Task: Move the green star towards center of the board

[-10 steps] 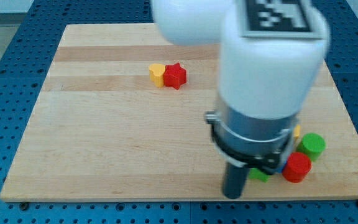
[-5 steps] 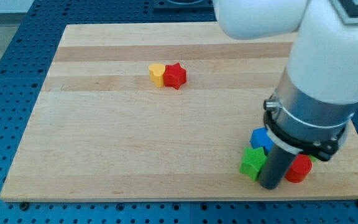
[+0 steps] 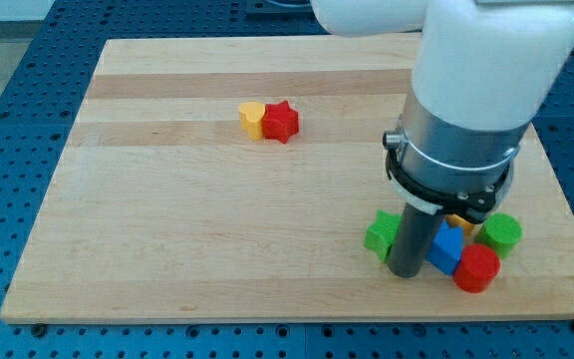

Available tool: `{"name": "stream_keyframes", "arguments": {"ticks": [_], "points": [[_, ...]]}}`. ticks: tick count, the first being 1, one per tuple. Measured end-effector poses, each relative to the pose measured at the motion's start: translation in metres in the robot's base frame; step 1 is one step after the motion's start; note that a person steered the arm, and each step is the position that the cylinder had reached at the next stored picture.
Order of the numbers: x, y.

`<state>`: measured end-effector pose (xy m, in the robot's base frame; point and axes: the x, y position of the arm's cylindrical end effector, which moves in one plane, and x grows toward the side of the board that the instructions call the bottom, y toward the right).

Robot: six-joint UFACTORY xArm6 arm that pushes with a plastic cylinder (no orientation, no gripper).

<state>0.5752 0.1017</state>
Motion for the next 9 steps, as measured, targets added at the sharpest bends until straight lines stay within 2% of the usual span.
{"name": "stream_keyframes", "arguments": {"ticks": [2,4,5,9], "points": [[-0.038,-0.015],[-0.079,-0.070],[-0.093,-0.073],[-0.107,-0.065]]}}
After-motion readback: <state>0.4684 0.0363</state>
